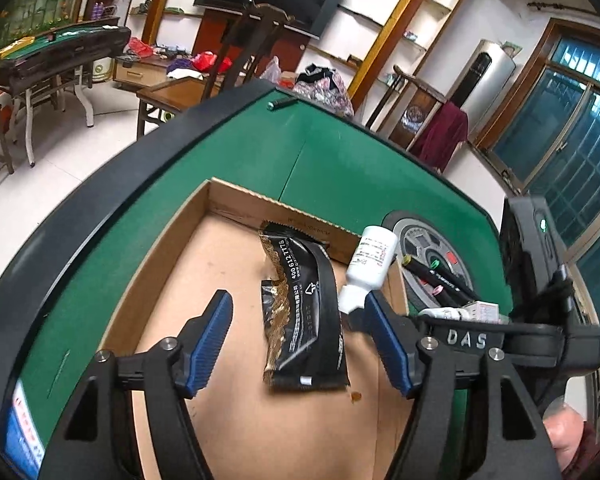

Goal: Organize objects
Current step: 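Carry the black packet into the cardboard tray with the left tool while the right tool grasps a white bottle, then lower the white bottle into the tray and open the right tool, then grasp a white pill bottle with the left tool and drop it in the tray, then carry a white red-labelled bottle into the tray with the right tool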

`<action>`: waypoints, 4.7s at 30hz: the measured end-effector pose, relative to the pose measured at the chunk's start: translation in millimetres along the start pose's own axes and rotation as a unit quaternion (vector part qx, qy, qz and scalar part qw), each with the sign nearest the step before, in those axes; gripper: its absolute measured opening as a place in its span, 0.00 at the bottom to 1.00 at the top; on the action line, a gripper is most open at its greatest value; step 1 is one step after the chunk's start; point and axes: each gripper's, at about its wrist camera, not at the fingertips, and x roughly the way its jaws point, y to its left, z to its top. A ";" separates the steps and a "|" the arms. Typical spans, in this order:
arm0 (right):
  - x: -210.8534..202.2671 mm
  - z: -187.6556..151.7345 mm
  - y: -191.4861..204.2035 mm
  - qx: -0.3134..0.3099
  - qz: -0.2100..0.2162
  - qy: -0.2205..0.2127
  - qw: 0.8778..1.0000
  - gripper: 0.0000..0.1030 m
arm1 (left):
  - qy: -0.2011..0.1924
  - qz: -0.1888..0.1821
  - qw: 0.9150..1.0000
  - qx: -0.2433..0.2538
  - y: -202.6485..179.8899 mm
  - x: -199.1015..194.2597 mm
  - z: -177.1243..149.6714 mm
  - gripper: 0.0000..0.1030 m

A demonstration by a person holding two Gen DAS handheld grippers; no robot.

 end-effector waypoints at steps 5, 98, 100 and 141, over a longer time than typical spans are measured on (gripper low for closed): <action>-20.1 -18.4 -5.0 -0.012 0.034 -0.002 0.999 0.32 | -0.016 0.001 1.000 0.007 -6.2 -19.2 -2.3 0.76; -189.5 -98.3 -173.8 0.034 -0.041 -0.305 0.951 1.00 | -0.045 -0.081 0.972 0.215 -158.1 -78.0 -70.9 0.33; -193.0 -97.8 -167.8 0.036 -0.006 -0.299 0.954 1.00 | -0.051 -0.083 0.976 0.197 -141.2 -92.1 -75.5 0.33; -66.5 -81.6 -57.9 -0.139 -0.181 -0.077 0.971 0.36 | -0.017 -0.087 0.993 0.072 -29.4 -83.1 -95.9 0.32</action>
